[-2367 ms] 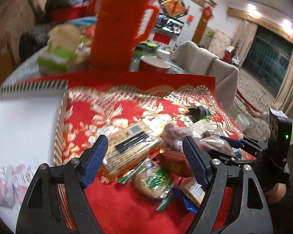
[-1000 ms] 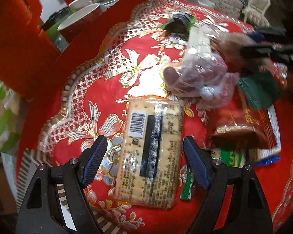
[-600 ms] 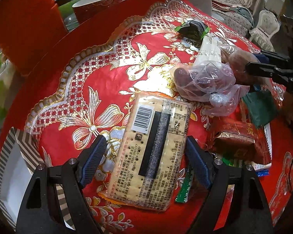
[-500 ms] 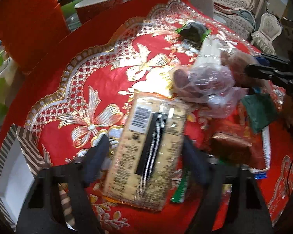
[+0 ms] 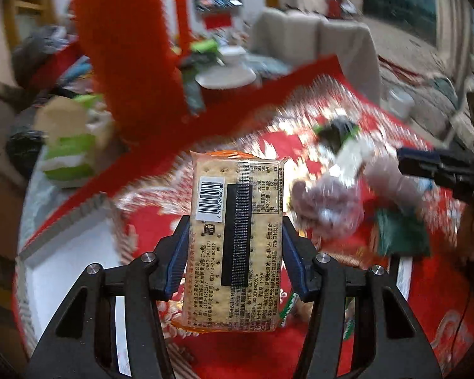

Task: Organize snacks
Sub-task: 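Carry both to the striped tray, open the left gripper while the right lowers the bag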

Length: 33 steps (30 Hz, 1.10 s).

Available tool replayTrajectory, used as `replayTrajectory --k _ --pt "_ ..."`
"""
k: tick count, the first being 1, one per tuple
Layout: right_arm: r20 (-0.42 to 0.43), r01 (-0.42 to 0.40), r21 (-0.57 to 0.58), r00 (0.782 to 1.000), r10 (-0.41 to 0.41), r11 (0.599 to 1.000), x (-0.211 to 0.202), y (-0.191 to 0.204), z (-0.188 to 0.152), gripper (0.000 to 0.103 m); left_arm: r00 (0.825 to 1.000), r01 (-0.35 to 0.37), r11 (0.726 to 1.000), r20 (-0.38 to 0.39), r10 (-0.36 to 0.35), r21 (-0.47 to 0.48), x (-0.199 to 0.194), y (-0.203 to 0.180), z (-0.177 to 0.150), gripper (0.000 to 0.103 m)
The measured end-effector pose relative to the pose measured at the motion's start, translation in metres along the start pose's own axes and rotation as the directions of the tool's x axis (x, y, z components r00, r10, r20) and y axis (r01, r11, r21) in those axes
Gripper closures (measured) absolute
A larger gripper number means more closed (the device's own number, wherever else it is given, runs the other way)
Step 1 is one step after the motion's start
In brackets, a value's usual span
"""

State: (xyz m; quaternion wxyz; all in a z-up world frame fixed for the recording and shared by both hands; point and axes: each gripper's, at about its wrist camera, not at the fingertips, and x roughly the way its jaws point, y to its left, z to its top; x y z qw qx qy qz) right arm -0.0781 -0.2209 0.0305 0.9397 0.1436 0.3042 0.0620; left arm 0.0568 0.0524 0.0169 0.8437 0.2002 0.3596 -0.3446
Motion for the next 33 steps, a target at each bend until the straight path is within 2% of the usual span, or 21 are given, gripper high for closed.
replayTrajectory --k 3,7,10,12,14,16,17,19,21,22,25,30,33 --pt "0.032 -0.013 0.007 0.999 0.013 1.000 -0.008 -0.001 0.002 0.072 0.999 0.033 0.998 0.028 -0.032 -0.060 -0.011 -0.003 -0.004 0.049" --pt "-0.015 -0.016 0.006 1.000 0.016 1.000 0.000 -0.003 0.000 0.072 0.996 0.074 0.983 0.068 -0.063 -0.167 -0.015 -0.004 -0.010 0.049" --pt "-0.048 0.036 -0.062 0.998 -0.039 0.997 0.009 0.010 -0.002 0.052 0.988 0.133 0.960 0.108 -0.109 -0.247 -0.012 -0.006 -0.016 0.049" --pt "-0.061 0.076 -0.128 0.995 -0.084 0.989 0.016 0.018 -0.004 0.051 0.987 0.147 0.950 0.106 -0.122 -0.275 -0.008 -0.007 -0.019 0.049" --pt "-0.104 0.073 -0.149 0.991 -0.089 0.986 0.029 0.019 -0.006 0.051 0.988 0.145 0.950 0.099 -0.122 -0.277 -0.007 -0.007 -0.021 0.049" --pt "-0.170 0.124 -0.183 0.973 -0.155 0.975 0.048 0.020 -0.011 0.049 0.984 0.168 0.938 0.111 -0.141 -0.303 -0.008 -0.002 -0.024 0.049" --pt "-0.178 0.124 -0.193 0.971 -0.159 0.973 0.050 0.020 -0.012 0.047 0.983 0.171 0.935 0.114 -0.142 -0.310 -0.008 -0.001 -0.025 0.049" --pt "-0.191 0.136 -0.216 0.965 -0.179 0.967 0.054 0.023 -0.013 0.047 0.983 0.173 0.931 0.109 -0.145 -0.322 -0.007 0.002 -0.029 0.049" --pt "-0.205 0.135 -0.224 0.962 -0.182 0.965 0.057 0.024 -0.015 0.054 0.981 0.189 0.924 0.101 -0.164 -0.333 -0.004 0.003 -0.032 0.049" --pt "-0.210 0.130 -0.220 0.962 -0.177 0.967 0.057 0.024 -0.015 0.062 0.982 0.184 0.926 0.093 -0.162 -0.329 -0.003 0.002 -0.033 0.049" --pt "-0.176 0.155 -0.187 0.966 -0.188 0.970 0.052 0.019 -0.014 0.068 0.982 0.186 0.928 0.093 -0.164 -0.324 -0.003 -0.002 -0.036 0.049" --pt "-0.055 0.148 -0.133 0.986 -0.157 0.980 0.021 0.018 -0.005 0.070 0.975 0.207 0.933 0.143 -0.170 -0.296 -0.021 -0.008 -0.036 0.049" --pt "-0.017 0.139 -0.126 0.990 -0.142 0.982 0.013 0.020 -0.002 0.070 0.972 0.206 0.933 0.168 -0.161 -0.295 -0.029 -0.005 -0.034 0.049"
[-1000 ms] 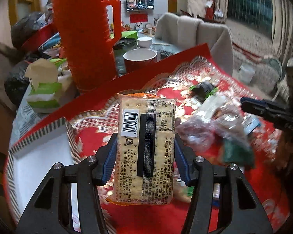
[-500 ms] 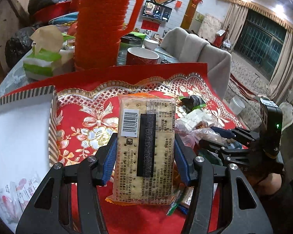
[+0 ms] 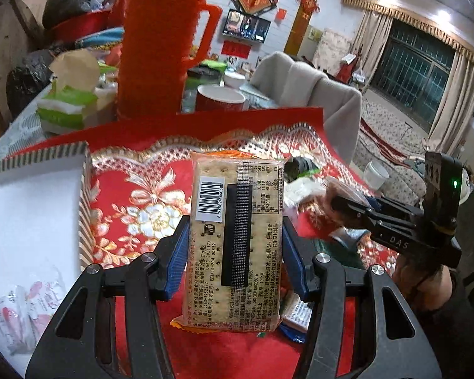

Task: Organize snacks
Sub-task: 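Carry both to the striped tray, open the left gripper while the right lowers the bag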

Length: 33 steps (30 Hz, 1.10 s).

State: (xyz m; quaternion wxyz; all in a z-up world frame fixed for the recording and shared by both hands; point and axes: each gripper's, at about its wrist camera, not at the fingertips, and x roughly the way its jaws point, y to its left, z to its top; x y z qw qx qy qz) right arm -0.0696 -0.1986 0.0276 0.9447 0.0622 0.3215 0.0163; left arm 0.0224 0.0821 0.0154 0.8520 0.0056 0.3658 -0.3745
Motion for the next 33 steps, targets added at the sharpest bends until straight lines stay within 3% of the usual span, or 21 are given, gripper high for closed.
replayTrajectory --k 3,7,12,17,21,24,27,33 --pt "0.005 0.027 0.025 1.000 -0.027 0.999 0.001 0.001 0.001 0.070 1.000 0.013 1.000 0.007 -0.013 -0.014 -0.004 0.004 0.002 0.049" --pt "0.088 -0.004 0.030 0.996 0.002 1.000 -0.018 0.020 0.012 0.070 0.998 0.023 0.999 0.054 -0.021 -0.040 -0.024 0.018 0.009 0.049" --pt "0.135 -0.097 0.009 0.986 0.095 0.995 -0.024 0.064 0.024 0.070 0.993 0.000 0.994 0.121 0.013 -0.109 -0.059 0.055 0.015 0.049" --pt "0.133 -0.185 -0.027 0.973 0.187 0.982 -0.009 0.113 0.032 0.070 0.982 -0.120 0.979 0.124 0.141 -0.164 -0.086 0.108 0.007 0.049" --pt "0.091 -0.278 -0.034 0.956 0.280 0.960 0.014 0.156 0.037 0.070 0.958 -0.245 0.952 0.102 0.267 -0.183 -0.096 0.144 -0.002 0.049" --pt "0.056 -0.328 -0.048 0.942 0.331 0.943 0.033 0.189 0.040 0.070 0.956 -0.264 0.932 0.059 0.287 -0.249 -0.091 0.174 -0.010 0.049" --pt "0.018 -0.376 -0.049 0.926 0.378 0.925 0.055 0.218 0.042 0.070 0.940 -0.336 0.914 -0.014 0.342 -0.229 -0.075 0.182 -0.019 0.049" --pt "-0.004 -0.445 -0.022 0.896 0.445 0.895 0.092 0.252 0.039 0.070 0.921 -0.379 0.893 -0.008 0.389 -0.243 -0.083 0.187 -0.021 0.049"
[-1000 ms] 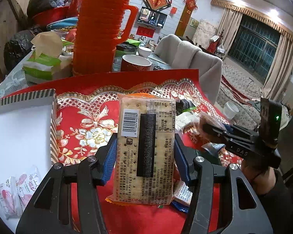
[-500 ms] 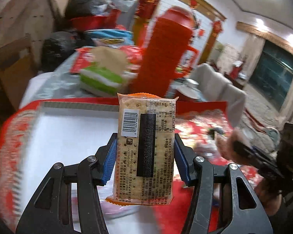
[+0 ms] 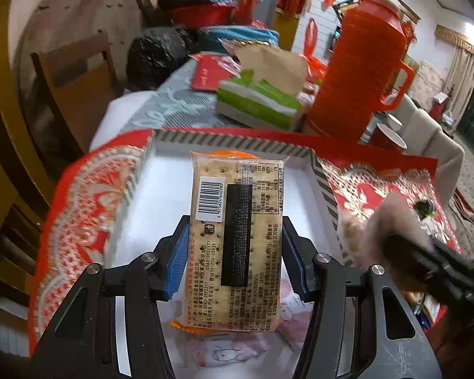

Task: Organize snacks
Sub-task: 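Carry both to the striped tray, open the left gripper while the right lowers the bag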

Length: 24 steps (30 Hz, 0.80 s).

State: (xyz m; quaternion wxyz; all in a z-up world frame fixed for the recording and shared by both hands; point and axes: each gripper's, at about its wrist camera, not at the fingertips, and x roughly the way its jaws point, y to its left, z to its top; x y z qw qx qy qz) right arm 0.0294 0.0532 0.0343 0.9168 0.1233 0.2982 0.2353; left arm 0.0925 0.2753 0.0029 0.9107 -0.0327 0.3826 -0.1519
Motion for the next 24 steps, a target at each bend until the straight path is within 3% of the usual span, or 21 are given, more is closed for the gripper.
replayTrajectory --k 9,10,13,17,20,24 --pt "-0.049 -0.026 -0.019 0.999 0.025 0.999 0.029 0.000 -0.017 0.068 0.996 -0.080 0.997 -0.052 0.078 -0.022 0.017 0.006 -0.003 0.049" --pt "-0.045 -0.033 -0.017 0.998 0.033 0.999 0.030 -0.001 -0.018 0.065 0.995 -0.091 0.996 -0.046 0.090 -0.023 0.016 0.007 -0.003 0.048" --pt "-0.023 -0.066 -0.001 0.998 0.066 0.998 0.026 -0.005 -0.020 0.053 0.991 -0.126 0.991 -0.048 0.124 -0.034 0.016 0.009 -0.002 0.028" --pt "0.032 -0.074 -0.002 0.997 0.074 0.997 0.010 -0.005 -0.017 0.051 0.993 -0.118 0.991 -0.034 0.116 -0.059 0.013 0.011 -0.001 0.025" --pt "0.073 -0.067 0.017 0.995 0.066 0.998 -0.008 -0.007 -0.010 0.048 0.996 -0.084 0.994 0.018 0.086 -0.070 0.003 0.008 0.001 0.025" --pt "0.123 -0.018 0.026 0.992 0.014 1.000 -0.058 -0.018 -0.004 0.048 0.982 -0.046 0.999 0.184 0.046 -0.008 -0.026 -0.017 0.000 0.025"
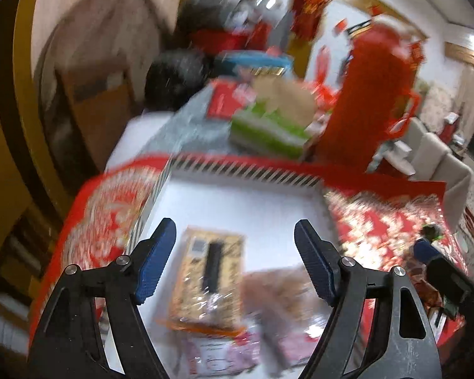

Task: Organize snacks
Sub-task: 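Grasp the blue-white packet with the right gripper while the left reaches the red packet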

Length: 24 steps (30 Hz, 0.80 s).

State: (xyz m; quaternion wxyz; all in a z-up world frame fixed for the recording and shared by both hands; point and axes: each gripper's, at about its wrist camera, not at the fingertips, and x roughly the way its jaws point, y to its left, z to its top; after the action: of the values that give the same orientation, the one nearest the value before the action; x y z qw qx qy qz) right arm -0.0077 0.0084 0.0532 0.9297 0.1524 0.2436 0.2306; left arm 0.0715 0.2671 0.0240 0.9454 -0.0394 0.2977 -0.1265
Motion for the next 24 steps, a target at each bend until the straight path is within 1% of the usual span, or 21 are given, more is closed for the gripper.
replayTrajectory --k 1,2,4,5,6,7,8,9,10,11,12,13,14,15,16,17,18,19,20,22,24 --pt "0.020 0.003 -0.002 1.000 -0.003 1.000 -0.016 -0.005 0.002 0.046 0.999 0.017 1.000 0.030 -0.017 0.014 -0.006 -0.006 0.000 0.025" --pt "0.043 0.024 -0.014 0.999 -0.023 1.000 -0.037 -0.012 0.006 0.039 0.994 0.069 0.996 0.076 -0.073 0.050 -0.017 -0.021 -0.002 0.025" --pt "0.077 0.080 -0.044 0.994 -0.076 0.996 -0.077 -0.030 0.010 0.029 0.984 0.143 0.984 0.095 -0.153 0.101 -0.029 -0.045 -0.004 0.023" --pt "0.088 0.097 -0.059 0.992 -0.091 0.994 -0.097 -0.042 0.011 0.024 0.975 0.192 0.970 0.085 -0.206 0.146 -0.034 -0.065 -0.006 0.021" --pt "0.076 0.106 -0.086 0.992 -0.100 0.991 -0.118 -0.059 0.013 0.023 0.968 0.228 0.957 0.067 -0.243 0.179 -0.036 -0.080 -0.008 0.020" --pt "0.074 0.126 -0.107 0.990 -0.119 0.986 -0.137 -0.075 0.013 0.023 0.954 0.286 0.931 0.022 -0.298 0.228 -0.036 -0.106 -0.013 0.020" --pt "0.074 0.140 -0.118 0.988 -0.132 0.983 -0.147 -0.086 0.013 0.022 0.945 0.320 0.911 -0.020 -0.326 0.260 -0.035 -0.123 -0.016 0.020" --pt "0.052 0.152 -0.139 0.988 -0.146 0.979 -0.162 -0.104 0.013 0.022 0.935 0.351 0.890 -0.068 -0.347 0.292 -0.031 -0.139 -0.019 0.020" --pt "0.032 0.156 -0.151 0.988 -0.153 0.976 -0.172 -0.117 0.011 0.022 0.919 0.394 0.857 -0.142 -0.367 0.332 -0.025 -0.164 -0.027 0.020" --pt "0.010 0.172 -0.155 0.985 -0.173 0.973 -0.182 -0.133 0.008 0.022 0.910 0.413 0.841 -0.194 -0.366 0.351 -0.018 -0.181 -0.032 0.020" --pt "-0.024 0.206 -0.140 0.977 -0.211 0.969 -0.189 -0.152 0.005 0.022 0.905 0.421 0.834 -0.225 -0.360 0.357 -0.012 -0.191 -0.035 0.020" --pt "-0.079 0.239 -0.104 0.966 -0.248 0.965 -0.194 -0.172 0.001 0.022 0.899 0.429 0.828 -0.265 -0.349 0.361 -0.005 -0.204 -0.040 0.020" --pt "-0.117 0.261 -0.081 0.956 -0.269 0.962 -0.196 -0.183 -0.001 0.022 0.889 0.440 0.826 -0.301 -0.345 0.353 0.004 -0.217 -0.044 0.020" --pt "-0.156 0.329 -0.048 0.930 -0.333 0.943 -0.197 -0.197 -0.002 0.022 0.884 0.445 0.826 -0.315 -0.345 0.345 0.008 -0.224 -0.046 0.020" --pt "-0.175 0.371 -0.025 0.913 -0.370 0.928 -0.199 -0.206 -0.003 0.022 0.880 0.449 0.826 -0.327 -0.343 0.341 0.013 -0.235 -0.049 0.020" --pt "-0.197 0.395 0.006 0.901 -0.387 0.918 -0.203 -0.215 -0.004 0.022 0.880 0.447 0.825 -0.336 -0.337 0.345 0.017 -0.241 -0.050 0.020" --pt "-0.217 0.397 0.039 0.899 -0.380 0.917 -0.207 -0.221 -0.005 0.022 0.882 0.441 0.825 -0.340 -0.327 0.352 0.018 -0.247 -0.054 0.020" --pt "-0.227 0.398 0.059 0.899 -0.376 0.916 -0.210 -0.224 -0.005 0.022 0.890 0.422 0.827 -0.343 -0.300 0.371 0.022 -0.254 -0.057 0.020" --pt "-0.243 0.401 0.076 0.895 -0.373 0.913 -0.211 -0.227 -0.008 0.022 0.894 0.412 0.827 -0.342 -0.287 0.382 0.025 -0.256 -0.060 0.020" --pt "-0.268 0.421 0.072 0.881 -0.389 0.904 -0.205 -0.228 -0.009 0.022 0.893 0.413 0.822 -0.352 -0.281 0.391 0.029 -0.261 -0.068 0.020" --pt "-0.311 0.439 0.057 0.861 -0.402 0.897 -0.194 -0.226 -0.014 0.022 0.893 0.411 0.813 -0.361 -0.269 0.412 0.035 -0.269 -0.075 0.020"
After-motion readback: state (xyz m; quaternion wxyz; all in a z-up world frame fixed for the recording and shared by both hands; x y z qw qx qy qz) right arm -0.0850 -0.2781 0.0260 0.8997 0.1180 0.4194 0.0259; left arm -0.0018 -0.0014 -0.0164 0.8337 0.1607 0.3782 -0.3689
